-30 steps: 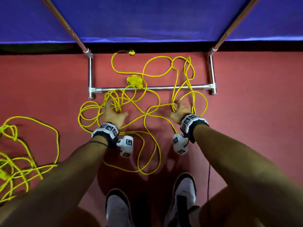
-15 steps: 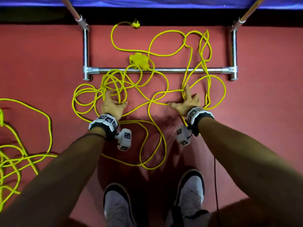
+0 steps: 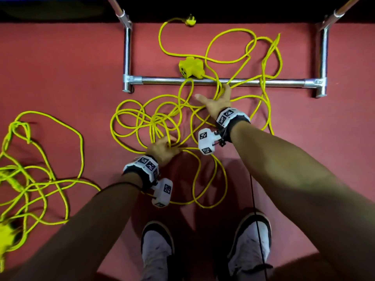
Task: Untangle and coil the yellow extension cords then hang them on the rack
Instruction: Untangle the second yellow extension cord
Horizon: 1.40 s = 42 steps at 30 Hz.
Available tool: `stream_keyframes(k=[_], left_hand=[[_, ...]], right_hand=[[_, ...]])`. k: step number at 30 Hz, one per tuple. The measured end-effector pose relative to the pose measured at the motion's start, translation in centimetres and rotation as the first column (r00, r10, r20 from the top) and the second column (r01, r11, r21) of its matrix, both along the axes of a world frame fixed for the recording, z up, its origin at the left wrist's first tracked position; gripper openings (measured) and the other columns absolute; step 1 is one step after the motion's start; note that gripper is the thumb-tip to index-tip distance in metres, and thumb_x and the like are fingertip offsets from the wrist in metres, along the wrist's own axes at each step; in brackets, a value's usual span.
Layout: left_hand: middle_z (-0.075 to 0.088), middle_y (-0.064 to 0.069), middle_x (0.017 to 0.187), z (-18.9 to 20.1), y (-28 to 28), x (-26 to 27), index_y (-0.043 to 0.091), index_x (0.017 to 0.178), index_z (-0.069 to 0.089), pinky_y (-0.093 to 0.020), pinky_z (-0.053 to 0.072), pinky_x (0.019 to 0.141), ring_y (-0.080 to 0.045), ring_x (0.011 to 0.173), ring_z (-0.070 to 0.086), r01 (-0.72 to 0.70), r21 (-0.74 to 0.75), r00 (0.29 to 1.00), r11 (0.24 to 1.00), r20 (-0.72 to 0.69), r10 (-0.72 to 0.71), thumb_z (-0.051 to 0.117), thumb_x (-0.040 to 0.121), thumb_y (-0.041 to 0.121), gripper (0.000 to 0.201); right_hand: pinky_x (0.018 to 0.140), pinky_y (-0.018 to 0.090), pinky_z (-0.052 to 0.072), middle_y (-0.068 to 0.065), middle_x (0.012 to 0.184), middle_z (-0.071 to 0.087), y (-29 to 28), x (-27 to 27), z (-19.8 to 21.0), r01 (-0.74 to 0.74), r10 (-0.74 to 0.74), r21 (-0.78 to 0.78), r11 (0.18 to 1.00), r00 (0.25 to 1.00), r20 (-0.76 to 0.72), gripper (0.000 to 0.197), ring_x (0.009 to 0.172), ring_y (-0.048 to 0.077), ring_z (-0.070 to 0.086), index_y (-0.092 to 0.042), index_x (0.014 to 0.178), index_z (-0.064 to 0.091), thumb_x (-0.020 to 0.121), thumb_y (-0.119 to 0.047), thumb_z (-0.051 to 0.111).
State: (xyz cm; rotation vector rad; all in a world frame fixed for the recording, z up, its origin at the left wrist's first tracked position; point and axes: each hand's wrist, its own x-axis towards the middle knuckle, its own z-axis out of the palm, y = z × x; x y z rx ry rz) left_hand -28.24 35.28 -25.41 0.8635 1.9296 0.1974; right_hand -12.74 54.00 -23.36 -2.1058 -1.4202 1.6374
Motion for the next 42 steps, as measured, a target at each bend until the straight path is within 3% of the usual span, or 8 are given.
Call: stream_keyframes(k=[5,14,19,24,28,32,35,42], left_hand=[[0.065,0.004,0.09,0.8,-1.9,-0.5,0.024,0.103,0.068,-0.029,0.046,0.081,-0.023,0.095,0.063,-0.089,0.106,0.996,0.99,-0.018,0.092,0.076,0.076,0.048,0.037],[0.064,-0.005,0.098,3.4,-1.4,-1.3,0.02,0.109,0.065,-0.035,0.05,0.085,-0.025,0.093,0.06,-0.343,0.107,0.939,0.933,0.004,0.344,0.08,0.076,0.032,0.038],[0.067,-0.005,0.114,11.4,-0.6,0.2,0.033,0.099,0.061,-0.036,0.052,0.094,-0.028,0.104,0.063,-0.514,0.082,0.856,0.854,-0.023,0.517,0.074,0.062,0.045,0.041],[0.06,0.0,0.072,23.2,-1.6,3.1,0.025,0.072,0.066,-0.036,0.045,0.072,-0.025,0.074,0.056,-0.48,0.042,0.865,0.876,0.186,0.465,0.077,0.077,0.03,0.013],[0.063,-0.003,0.078,31.9,-3.5,4.6,0.018,0.079,0.059,-0.032,0.043,0.064,-0.018,0.066,0.054,-0.58,-0.077,0.739,0.811,0.368,0.564,0.058,0.099,0.015,0.02],[0.061,-0.007,0.099,38.6,-7.6,5.8,0.022,0.087,0.056,-0.036,0.053,0.07,-0.019,0.077,0.058,-0.593,-0.32,0.617,0.739,0.41,0.672,0.051,0.101,0.024,0.015],[0.066,-0.007,0.073,41.5,-10.6,7.4,0.017,0.074,0.066,-0.036,0.048,0.069,-0.022,0.07,0.057,-0.583,-0.42,0.506,0.696,0.482,0.715,0.045,0.102,0.021,0.036],[0.069,-0.009,0.072,42.8,-15.0,10.3,0.011,0.066,0.076,-0.032,0.053,0.067,-0.025,0.072,0.066,-0.519,-0.39,0.615,0.761,0.448,0.649,0.061,0.095,0.017,0.033]], right_hand=[[0.074,0.034,0.044,0.003,0.088,0.056,0.5,-1.6,-0.6,0.171,-0.179,0.086,0.981,0.98,0.088,0.103,0.075,0.025,0.058,-0.036,0.155,0.0,0.083,-0.043,0.073],[0.083,0.038,0.051,0.011,0.104,0.068,-3.9,-0.6,-0.4,-0.188,0.182,0.081,0.979,0.981,0.071,0.026,0.09,0.032,0.063,-0.018,0.109,0.062,0.098,-0.036,0.049],[0.076,0.036,0.047,0.009,0.092,0.059,-7.7,0.6,8.1,-0.29,0.291,0.069,0.954,0.957,-0.001,0.017,0.082,0.025,0.055,-0.013,0.105,0.061,0.1,-0.025,0.05],[0.086,0.031,0.043,0.01,0.107,0.065,-13.3,2.5,18.3,-0.427,0.428,0.023,0.904,0.904,-0.028,0.023,0.099,0.025,0.059,-0.011,0.114,0.066,0.1,-0.023,0.051],[0.076,0.025,0.044,-0.002,0.082,0.06,-19.2,4.7,26.6,-0.511,0.512,0.041,0.859,0.853,-0.102,0.019,0.08,0.017,0.053,-0.015,0.094,0.071,0.096,-0.026,0.055],[0.079,0.029,0.046,0.013,0.11,0.071,-24.3,7.0,34.5,-0.59,0.592,0.045,0.806,0.804,-0.054,0.028,0.101,0.031,0.065,-0.015,0.113,0.071,0.094,-0.03,0.057],[0.081,0.027,0.045,0.007,0.098,0.072,-27.1,8.8,39.7,-0.559,0.562,0.06,0.827,0.817,-0.131,0.041,0.095,0.025,0.066,-0.012,0.109,0.072,0.077,-0.033,0.056],[0.088,0.039,0.051,0.01,0.098,0.074,-33.0,11.6,41.9,-0.529,0.534,0.085,0.845,0.818,-0.214,0.043,0.094,0.012,0.064,-0.009,0.105,0.075,0.082,-0.04,0.057]])
